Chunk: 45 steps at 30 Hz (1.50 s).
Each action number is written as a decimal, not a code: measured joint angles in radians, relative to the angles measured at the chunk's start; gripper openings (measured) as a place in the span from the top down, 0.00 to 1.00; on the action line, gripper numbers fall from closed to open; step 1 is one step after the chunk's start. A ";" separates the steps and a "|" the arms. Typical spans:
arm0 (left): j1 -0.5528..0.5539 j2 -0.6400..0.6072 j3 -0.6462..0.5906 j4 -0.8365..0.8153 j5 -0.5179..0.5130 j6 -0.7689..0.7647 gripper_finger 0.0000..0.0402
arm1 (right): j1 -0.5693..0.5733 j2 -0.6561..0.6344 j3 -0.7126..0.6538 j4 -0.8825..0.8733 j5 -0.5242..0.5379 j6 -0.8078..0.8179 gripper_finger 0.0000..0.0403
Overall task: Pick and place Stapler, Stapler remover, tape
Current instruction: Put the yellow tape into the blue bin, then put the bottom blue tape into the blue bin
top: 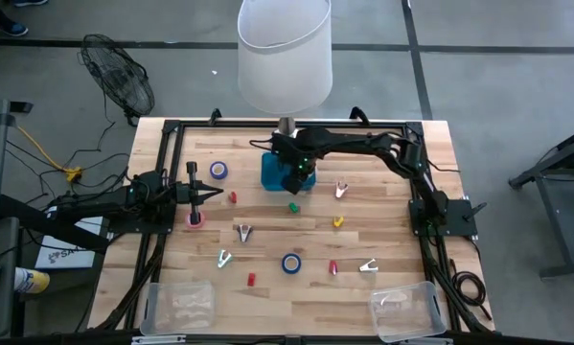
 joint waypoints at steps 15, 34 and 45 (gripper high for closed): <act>0.000 0.000 0.000 0.000 0.000 0.000 1.00 | -0.002 0.034 0.000 0.021 -0.032 0.105 0.92; 0.000 0.000 0.000 0.000 0.000 0.000 1.00 | -0.001 0.030 0.000 0.018 -0.075 0.169 0.72; 0.000 0.000 0.000 0.000 0.000 0.000 1.00 | 0.004 -0.059 0.000 0.007 -0.055 0.168 0.66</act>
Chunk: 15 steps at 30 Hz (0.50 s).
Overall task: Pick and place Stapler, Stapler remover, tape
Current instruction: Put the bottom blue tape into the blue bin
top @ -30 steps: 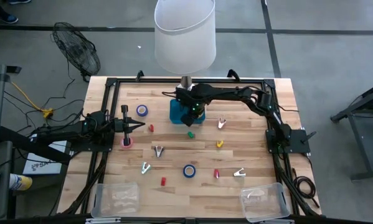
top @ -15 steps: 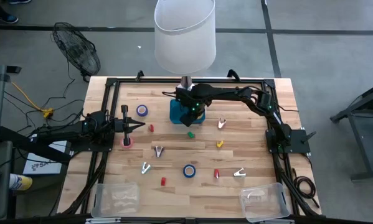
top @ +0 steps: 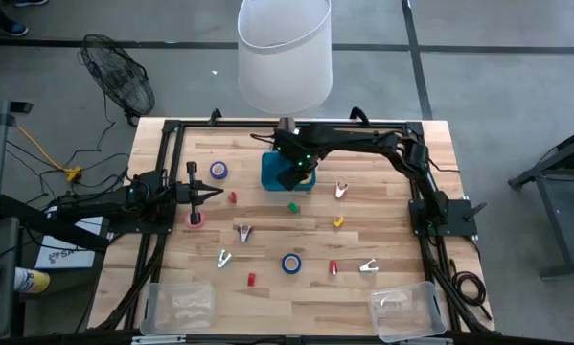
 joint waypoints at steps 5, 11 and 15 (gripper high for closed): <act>0.000 0.000 0.000 0.000 0.000 0.000 1.00 | 0.039 -0.052 0.000 -0.020 -0.001 -0.057 0.66; 0.000 0.000 0.000 0.000 0.000 0.000 1.00 | 0.100 -0.087 0.000 -0.039 -0.003 -0.078 0.66; 0.000 0.000 0.000 0.000 0.000 0.000 1.00 | 0.146 -0.087 0.000 -0.049 -0.019 -0.124 0.66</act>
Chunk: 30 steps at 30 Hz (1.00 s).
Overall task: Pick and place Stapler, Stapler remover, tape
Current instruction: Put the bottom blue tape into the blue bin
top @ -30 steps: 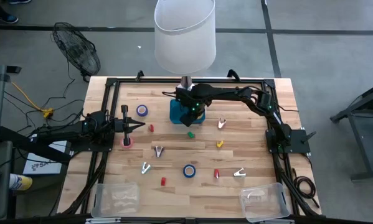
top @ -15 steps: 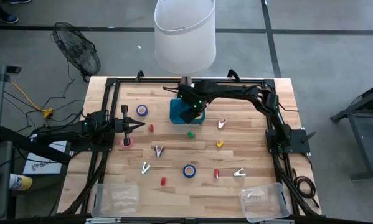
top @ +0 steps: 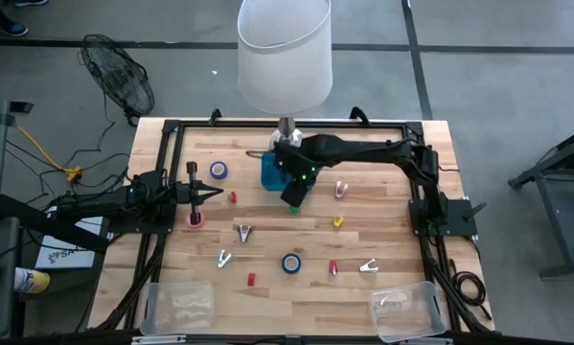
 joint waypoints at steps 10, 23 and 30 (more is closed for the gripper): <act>0.000 0.000 0.000 0.000 0.000 0.000 1.00 | 0.148 0.001 -0.008 -0.023 0.016 -0.118 0.66; 0.000 0.000 0.000 0.000 0.000 0.000 1.00 | 0.333 0.001 -0.077 0.035 -0.056 -0.429 0.66; 0.000 0.000 0.000 0.000 0.000 0.000 1.00 | 0.395 0.002 -0.175 0.149 -0.114 -0.625 0.66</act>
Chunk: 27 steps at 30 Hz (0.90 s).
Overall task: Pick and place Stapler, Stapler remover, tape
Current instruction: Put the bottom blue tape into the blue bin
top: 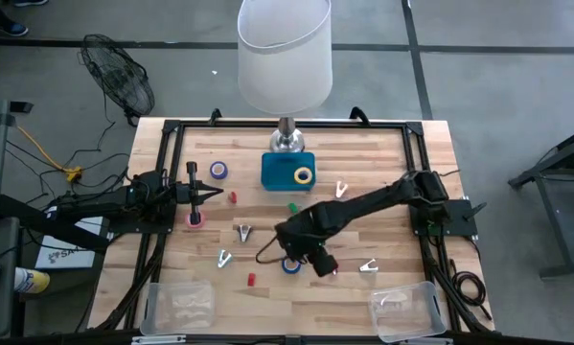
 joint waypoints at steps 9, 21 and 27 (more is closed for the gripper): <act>0.000 0.000 0.000 0.000 0.000 0.000 1.00 | 0.050 0.000 -0.115 0.230 -0.007 -0.115 0.66; 0.000 0.000 0.000 0.000 0.000 0.000 1.00 | 0.079 0.031 -0.153 0.365 0.089 -0.124 0.66; 0.000 0.000 0.000 0.000 0.000 0.000 1.00 | 0.079 0.070 -0.152 0.398 0.090 -0.116 0.66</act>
